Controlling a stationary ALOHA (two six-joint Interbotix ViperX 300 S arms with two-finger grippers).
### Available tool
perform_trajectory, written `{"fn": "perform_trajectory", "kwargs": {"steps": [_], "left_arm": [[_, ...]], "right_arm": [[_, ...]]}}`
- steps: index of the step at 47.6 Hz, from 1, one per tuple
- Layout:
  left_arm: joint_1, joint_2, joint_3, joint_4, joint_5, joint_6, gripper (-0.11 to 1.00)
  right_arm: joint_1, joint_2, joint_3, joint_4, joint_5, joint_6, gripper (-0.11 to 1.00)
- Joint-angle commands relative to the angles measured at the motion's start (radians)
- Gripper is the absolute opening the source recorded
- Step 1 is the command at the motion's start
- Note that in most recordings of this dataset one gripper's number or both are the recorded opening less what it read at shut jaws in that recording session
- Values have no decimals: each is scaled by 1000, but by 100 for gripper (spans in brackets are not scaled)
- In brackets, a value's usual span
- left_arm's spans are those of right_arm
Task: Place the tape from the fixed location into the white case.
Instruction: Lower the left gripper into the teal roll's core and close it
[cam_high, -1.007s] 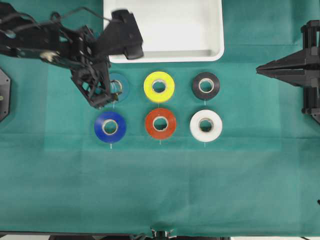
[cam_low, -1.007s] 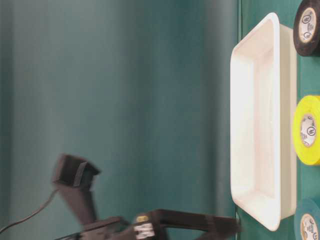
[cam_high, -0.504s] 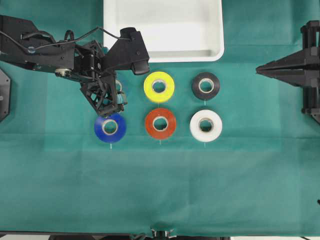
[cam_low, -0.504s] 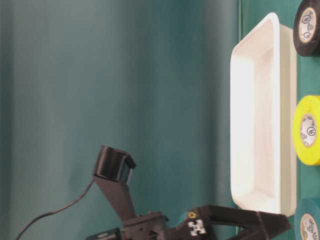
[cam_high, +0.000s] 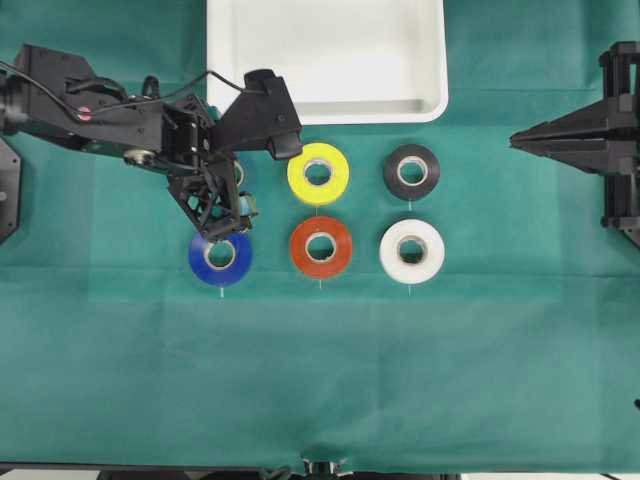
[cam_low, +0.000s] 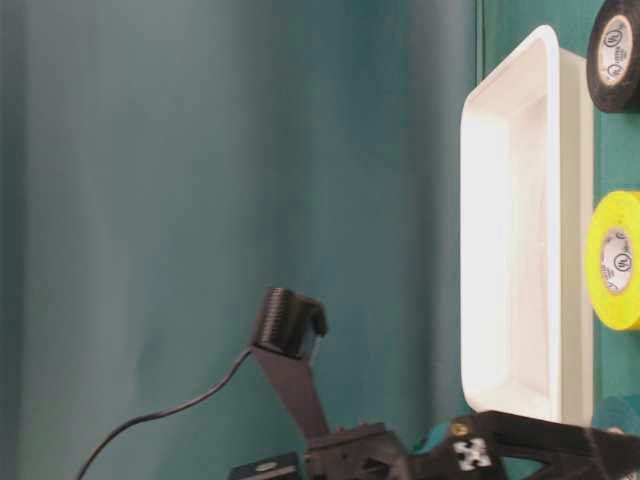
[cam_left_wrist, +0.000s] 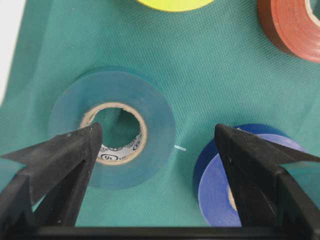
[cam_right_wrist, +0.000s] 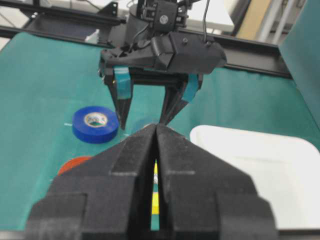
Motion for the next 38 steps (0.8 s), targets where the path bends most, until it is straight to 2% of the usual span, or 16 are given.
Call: {"fn": "perform_trajectory", "kwargs": {"steps": [1, 38], "left_arm": [[-8, -2, -9, 2, -11, -2, 98], [-14, 57, 18, 3, -86, -15, 98]], "right_arm": [[-2, 5, -31, 2, -8, 2, 0], [-2, 11, -29, 2, -8, 2, 0]]}}
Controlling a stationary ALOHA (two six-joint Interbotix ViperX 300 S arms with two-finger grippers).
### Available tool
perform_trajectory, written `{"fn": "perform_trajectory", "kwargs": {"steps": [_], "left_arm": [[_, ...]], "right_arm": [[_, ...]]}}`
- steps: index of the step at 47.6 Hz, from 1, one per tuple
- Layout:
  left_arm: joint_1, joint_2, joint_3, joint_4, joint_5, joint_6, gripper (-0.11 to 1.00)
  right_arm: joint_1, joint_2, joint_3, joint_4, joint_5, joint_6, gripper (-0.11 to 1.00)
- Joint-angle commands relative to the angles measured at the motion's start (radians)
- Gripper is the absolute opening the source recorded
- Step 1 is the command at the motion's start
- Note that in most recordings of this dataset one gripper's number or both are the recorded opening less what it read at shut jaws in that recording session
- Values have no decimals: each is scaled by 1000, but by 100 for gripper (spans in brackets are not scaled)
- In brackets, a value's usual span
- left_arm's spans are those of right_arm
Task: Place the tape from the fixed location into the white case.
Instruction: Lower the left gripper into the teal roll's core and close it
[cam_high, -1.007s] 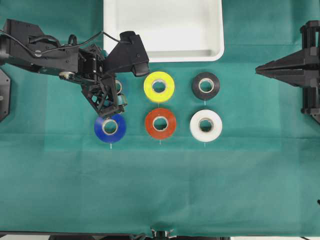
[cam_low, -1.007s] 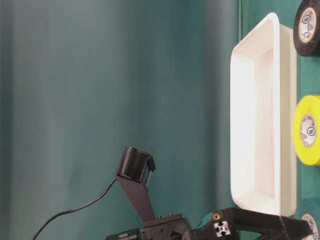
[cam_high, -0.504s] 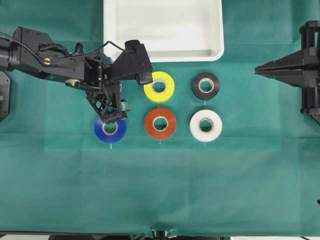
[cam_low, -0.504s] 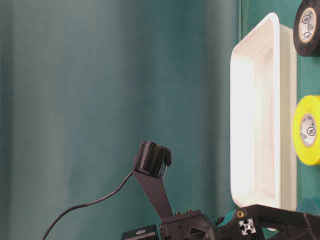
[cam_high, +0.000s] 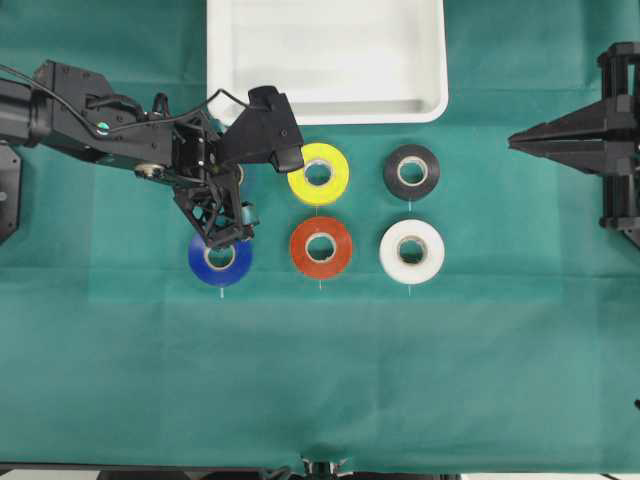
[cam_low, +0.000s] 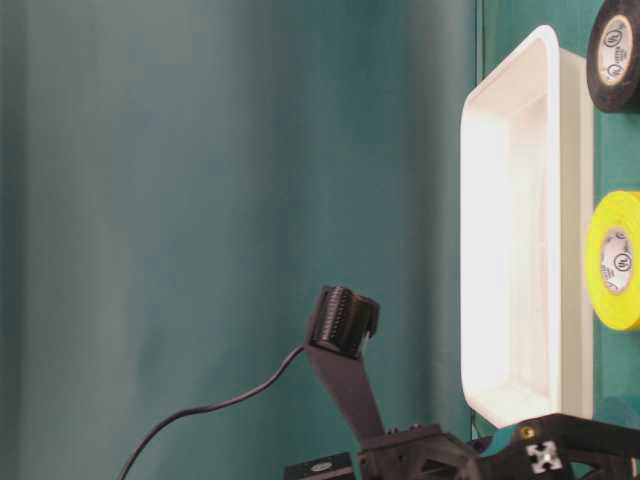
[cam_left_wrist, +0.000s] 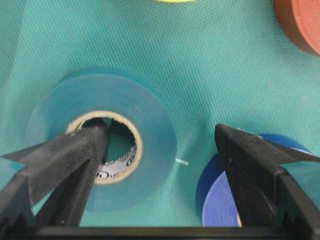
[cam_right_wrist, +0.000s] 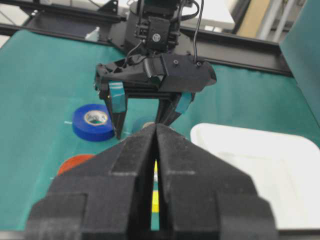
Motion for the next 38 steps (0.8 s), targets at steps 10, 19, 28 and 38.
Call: {"fn": "perform_trajectory", "kwargs": {"steps": [10, 19, 28, 38], "left_arm": [[-2, 0, -5, 3, -18, 3, 98], [0, 0, -5, 5, -18, 5, 98], [8, -2, -5, 5, -18, 2, 96], [17, -5, -9, 5, -2, 3, 59]], "right_arm": [[0, 6, -29, 2, -3, 2, 0], [-2, 6, -29, 2, -3, 2, 0], [-2, 6, -28, 2, -3, 2, 0], [0, 8, -29, 2, -3, 2, 0]]}}
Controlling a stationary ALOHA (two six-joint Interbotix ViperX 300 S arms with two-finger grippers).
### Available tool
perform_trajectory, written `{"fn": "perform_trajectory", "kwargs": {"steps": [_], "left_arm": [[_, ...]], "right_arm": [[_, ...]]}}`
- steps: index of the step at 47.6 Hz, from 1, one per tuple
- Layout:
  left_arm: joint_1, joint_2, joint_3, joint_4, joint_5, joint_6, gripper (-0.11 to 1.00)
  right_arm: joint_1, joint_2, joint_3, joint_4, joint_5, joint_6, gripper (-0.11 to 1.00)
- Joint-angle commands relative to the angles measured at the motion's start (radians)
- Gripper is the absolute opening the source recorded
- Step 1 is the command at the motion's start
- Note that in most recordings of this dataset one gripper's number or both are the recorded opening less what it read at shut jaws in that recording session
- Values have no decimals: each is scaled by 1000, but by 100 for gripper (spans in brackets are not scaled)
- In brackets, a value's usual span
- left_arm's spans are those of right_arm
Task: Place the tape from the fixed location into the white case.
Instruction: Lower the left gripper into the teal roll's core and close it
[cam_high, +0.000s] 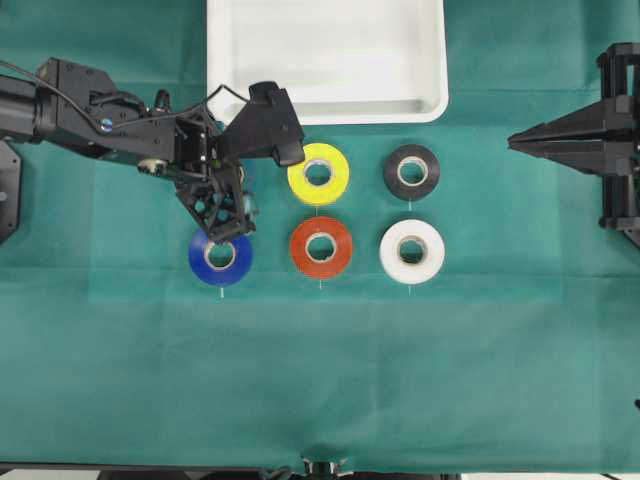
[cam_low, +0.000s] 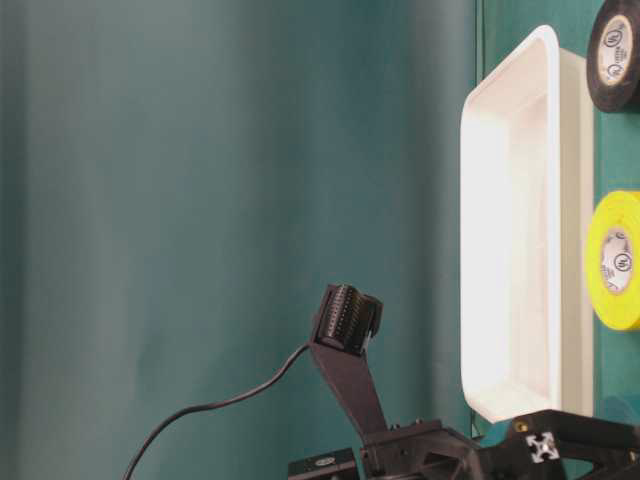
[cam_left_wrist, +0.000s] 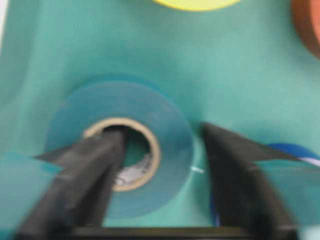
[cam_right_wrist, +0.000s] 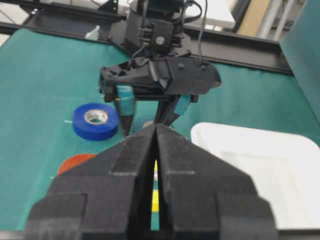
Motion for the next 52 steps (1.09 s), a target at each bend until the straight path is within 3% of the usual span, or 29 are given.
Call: {"fn": "perform_trajectory", "kwargs": {"steps": [1, 6, 8, 52], "left_arm": [[-3, -12, -9, -3, 3, 2, 53], [-3, -18, -12, -3, 9, 6, 27], [-5, -21, -12, -2, 11, 8, 22], [-12, -78, -20, -2, 46, 8, 22]], "right_arm": [[-2, 5, -29, 3, -5, 2, 0], [0, 6, -29, 2, -6, 2, 0], [0, 8, -29, 2, -9, 2, 0], [0, 14, -37, 2, -5, 2, 0]]}}
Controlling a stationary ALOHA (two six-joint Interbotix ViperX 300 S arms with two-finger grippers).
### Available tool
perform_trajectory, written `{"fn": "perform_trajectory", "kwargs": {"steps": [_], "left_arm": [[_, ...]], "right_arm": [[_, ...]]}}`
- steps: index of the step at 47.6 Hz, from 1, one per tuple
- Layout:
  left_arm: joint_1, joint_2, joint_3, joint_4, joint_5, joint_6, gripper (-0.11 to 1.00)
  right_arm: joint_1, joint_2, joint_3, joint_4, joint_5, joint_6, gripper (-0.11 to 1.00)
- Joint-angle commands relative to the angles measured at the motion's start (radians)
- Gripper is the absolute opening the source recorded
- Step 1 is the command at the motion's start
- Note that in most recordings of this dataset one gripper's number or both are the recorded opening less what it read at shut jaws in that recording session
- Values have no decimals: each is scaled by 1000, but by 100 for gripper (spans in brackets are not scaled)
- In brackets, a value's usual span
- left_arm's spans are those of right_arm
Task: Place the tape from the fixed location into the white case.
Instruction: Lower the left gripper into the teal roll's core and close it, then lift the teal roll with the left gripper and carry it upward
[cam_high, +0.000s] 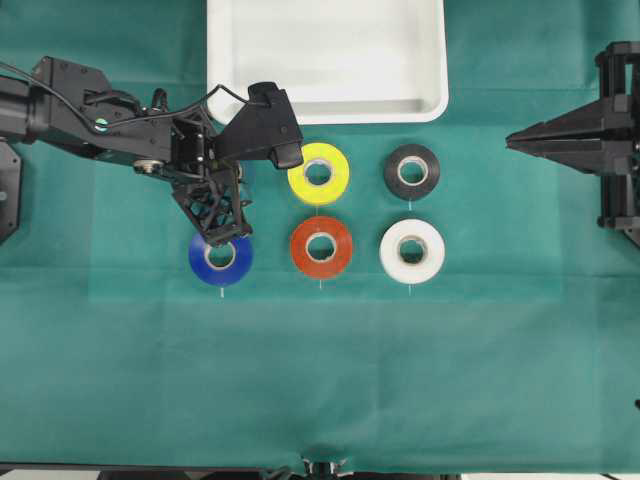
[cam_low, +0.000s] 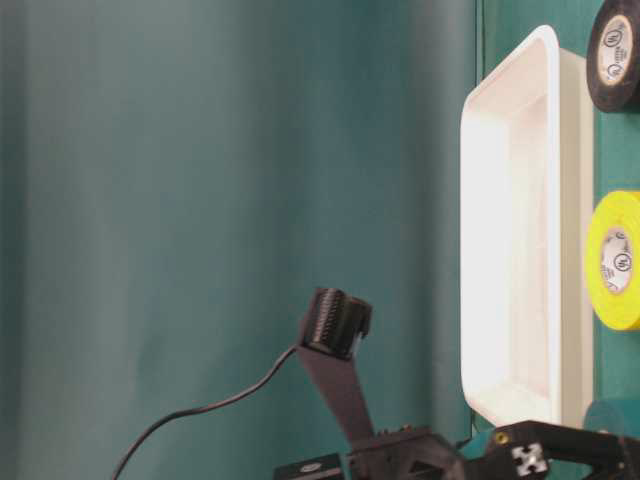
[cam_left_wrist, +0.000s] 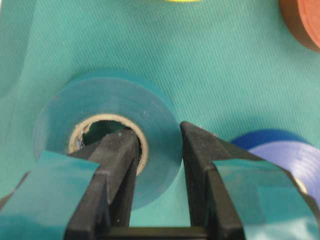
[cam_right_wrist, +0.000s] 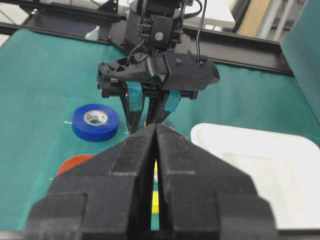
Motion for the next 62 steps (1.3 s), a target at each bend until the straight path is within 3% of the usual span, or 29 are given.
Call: {"fn": "perform_trajectory", "kwargs": {"steps": [1, 37, 62], "left_arm": [[-2, -43, -18, 0, 14, 0, 22], [-2, -222, -175, 12, 307, 26, 22], [-2, -333, -360, 21, 586, 28, 22]], "right_arm": [[-2, 6, -29, 2, -3, 2, 0], [0, 6, -31, 2, 0, 2, 0], [0, 6, -40, 2, 12, 0, 0]]}}
